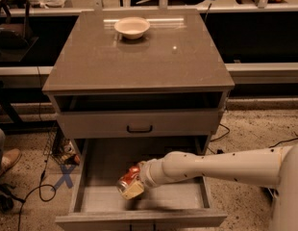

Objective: Place coke can into middle drawer

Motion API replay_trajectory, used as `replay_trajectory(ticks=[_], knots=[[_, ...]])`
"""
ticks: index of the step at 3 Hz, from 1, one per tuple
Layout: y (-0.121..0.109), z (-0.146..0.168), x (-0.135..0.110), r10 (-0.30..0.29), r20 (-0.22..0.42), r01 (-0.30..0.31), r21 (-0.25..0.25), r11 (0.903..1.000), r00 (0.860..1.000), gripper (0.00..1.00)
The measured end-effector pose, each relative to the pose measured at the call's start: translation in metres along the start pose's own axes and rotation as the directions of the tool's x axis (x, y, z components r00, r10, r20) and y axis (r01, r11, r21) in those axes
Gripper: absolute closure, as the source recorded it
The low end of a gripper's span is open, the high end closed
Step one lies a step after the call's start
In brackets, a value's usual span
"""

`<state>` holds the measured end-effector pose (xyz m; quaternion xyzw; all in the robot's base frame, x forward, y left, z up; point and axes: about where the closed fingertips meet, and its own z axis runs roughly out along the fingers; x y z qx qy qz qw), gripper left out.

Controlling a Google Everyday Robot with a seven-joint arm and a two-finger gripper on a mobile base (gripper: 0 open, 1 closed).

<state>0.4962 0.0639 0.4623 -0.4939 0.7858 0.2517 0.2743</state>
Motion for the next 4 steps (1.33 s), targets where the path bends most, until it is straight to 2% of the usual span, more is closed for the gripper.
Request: replay_trajectory(ticks=[2, 3, 4], knots=[[-0.013, 0.039, -0.011, 0.041, 0.025, -0.042, 0.018, 0.999, 0.999, 0.34], [-0.013, 0.046, -0.015, 0.045, 0.031, -0.045, 0.017, 0.9988, 0.999, 0.13], [-0.015, 0.047, -0.02, 0.044, 0.04, -0.045, 0.023, 0.9987, 0.998, 0.0]])
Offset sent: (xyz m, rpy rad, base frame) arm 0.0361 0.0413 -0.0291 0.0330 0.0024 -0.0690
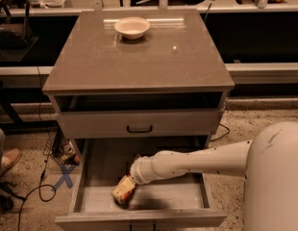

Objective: Place coke can into middle drawer

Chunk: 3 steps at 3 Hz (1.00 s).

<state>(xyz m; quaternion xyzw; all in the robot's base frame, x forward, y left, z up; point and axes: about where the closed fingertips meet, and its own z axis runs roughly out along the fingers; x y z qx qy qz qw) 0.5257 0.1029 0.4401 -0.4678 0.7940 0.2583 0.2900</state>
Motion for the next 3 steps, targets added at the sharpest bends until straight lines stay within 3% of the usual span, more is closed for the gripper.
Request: replay_trajectory(ticks=[1, 3], knots=[[-0.003, -0.005, 0.0, 0.001, 0.007, -0.001, 0.002, 1.0, 1.0, 0.0], [-0.018, -0.085, 0.03, 0.022, 0.084, -0.02, -0.033, 0.9992, 0.996, 0.0]])
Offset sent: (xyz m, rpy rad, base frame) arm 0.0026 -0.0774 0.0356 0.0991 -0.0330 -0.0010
